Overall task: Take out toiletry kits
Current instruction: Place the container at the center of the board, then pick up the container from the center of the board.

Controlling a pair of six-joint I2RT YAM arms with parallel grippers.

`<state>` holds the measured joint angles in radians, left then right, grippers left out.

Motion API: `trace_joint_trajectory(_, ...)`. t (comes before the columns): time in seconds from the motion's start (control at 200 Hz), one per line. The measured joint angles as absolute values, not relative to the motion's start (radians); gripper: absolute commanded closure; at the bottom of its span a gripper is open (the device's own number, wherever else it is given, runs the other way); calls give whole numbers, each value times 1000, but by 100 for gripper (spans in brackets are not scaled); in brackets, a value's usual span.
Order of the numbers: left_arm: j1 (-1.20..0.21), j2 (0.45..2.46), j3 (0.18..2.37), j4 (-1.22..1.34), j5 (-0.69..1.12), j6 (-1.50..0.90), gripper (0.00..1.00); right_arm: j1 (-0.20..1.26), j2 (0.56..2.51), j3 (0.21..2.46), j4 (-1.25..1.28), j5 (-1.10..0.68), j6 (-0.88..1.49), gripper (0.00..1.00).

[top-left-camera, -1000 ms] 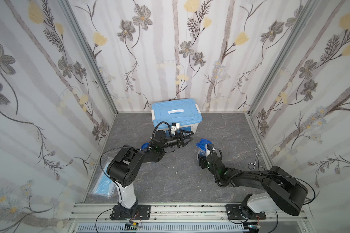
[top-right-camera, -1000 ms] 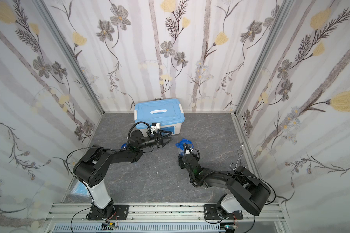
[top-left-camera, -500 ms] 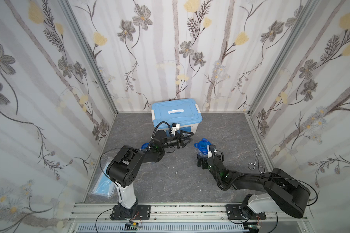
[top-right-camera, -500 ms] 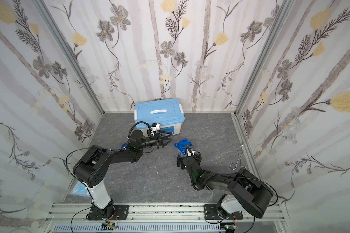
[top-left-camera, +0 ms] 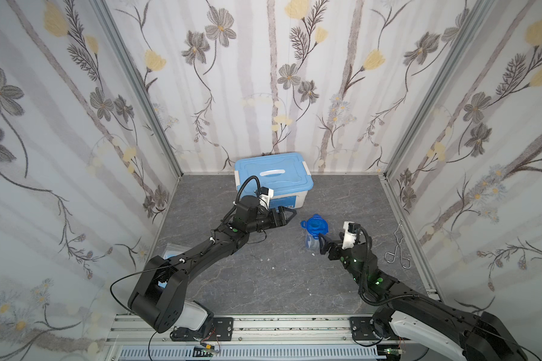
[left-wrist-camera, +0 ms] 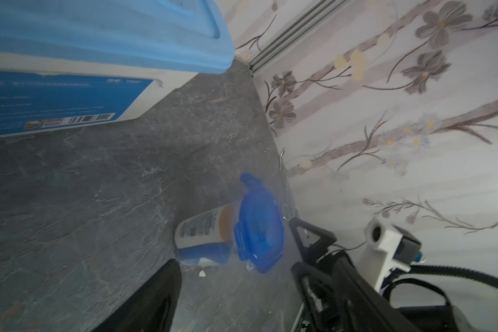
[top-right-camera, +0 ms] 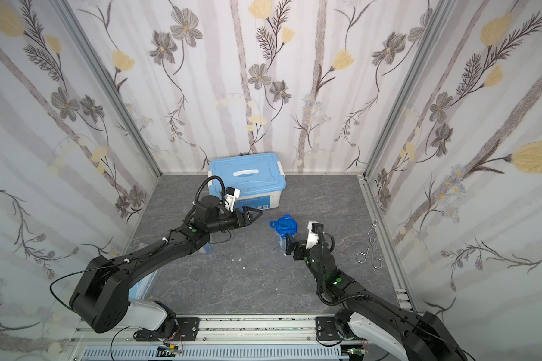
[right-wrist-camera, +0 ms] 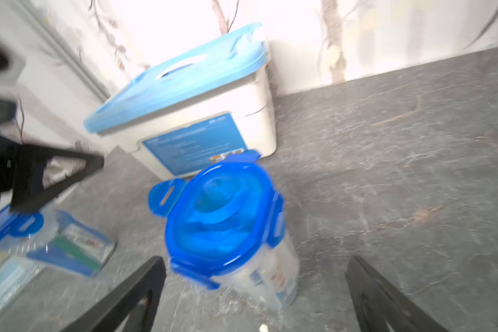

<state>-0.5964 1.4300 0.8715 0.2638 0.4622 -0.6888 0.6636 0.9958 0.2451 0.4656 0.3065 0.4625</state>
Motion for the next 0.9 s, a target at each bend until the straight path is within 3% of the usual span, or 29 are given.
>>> trace_joint_trajectory(0.185,-729,1412,797,216,191,-498,0,477,876,216,486,93,506,0)
trace_joint_trajectory(0.36,-872,1465,695,353,-14,-333,0,296,1032,255,602,-150,602,6)
trace_joint_trajectory(0.51,-970,1586,673,491,-167,-252,0,239,1134,289,701,-326,662,5)
trace_joint_trajectory(0.899,-1111,1894,732,917,-442,-97,0,191,1400,358,873,-535,840,20)
